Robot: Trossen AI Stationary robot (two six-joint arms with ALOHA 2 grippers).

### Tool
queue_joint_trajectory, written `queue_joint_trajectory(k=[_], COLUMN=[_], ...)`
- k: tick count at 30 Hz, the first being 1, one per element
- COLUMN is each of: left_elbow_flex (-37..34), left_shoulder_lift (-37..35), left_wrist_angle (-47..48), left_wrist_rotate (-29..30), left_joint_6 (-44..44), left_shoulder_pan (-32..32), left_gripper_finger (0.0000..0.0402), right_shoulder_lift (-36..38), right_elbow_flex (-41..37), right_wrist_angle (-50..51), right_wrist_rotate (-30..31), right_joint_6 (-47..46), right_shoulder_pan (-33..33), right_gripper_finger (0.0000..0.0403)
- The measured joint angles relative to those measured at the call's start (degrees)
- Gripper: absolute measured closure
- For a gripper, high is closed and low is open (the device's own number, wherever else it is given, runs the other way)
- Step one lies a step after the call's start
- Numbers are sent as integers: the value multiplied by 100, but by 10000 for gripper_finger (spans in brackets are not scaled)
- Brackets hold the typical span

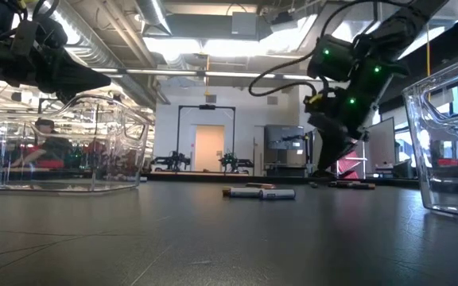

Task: Sort batteries
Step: Put the black battery into the left transparent bin

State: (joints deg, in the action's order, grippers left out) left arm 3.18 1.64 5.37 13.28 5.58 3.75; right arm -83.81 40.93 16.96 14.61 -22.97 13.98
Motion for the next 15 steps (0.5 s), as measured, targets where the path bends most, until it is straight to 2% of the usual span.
queue_joint_trajectory(k=[5,11,15], left_elbow_flex=[2,0,0], left_shoulder_lift=[0,-1,0], left_wrist_angle=[0,0,0], left_wrist_rotate=[0,0,0], left_joint_6=[-2,-1,1], left_shoulder_pan=[0,0,0], left_gripper_finger=[402,402,402], right_shoulder_lift=[-61,-718,-1393], right_elbow_flex=[0,14,239], right_wrist_angle=[-499,-2212,-2438], right_wrist_rotate=[-82,-362,533], right_joint_6=[-118,-159,-389], right_shoulder_pan=[346,561,555], right_gripper_finger=[344,214,144])
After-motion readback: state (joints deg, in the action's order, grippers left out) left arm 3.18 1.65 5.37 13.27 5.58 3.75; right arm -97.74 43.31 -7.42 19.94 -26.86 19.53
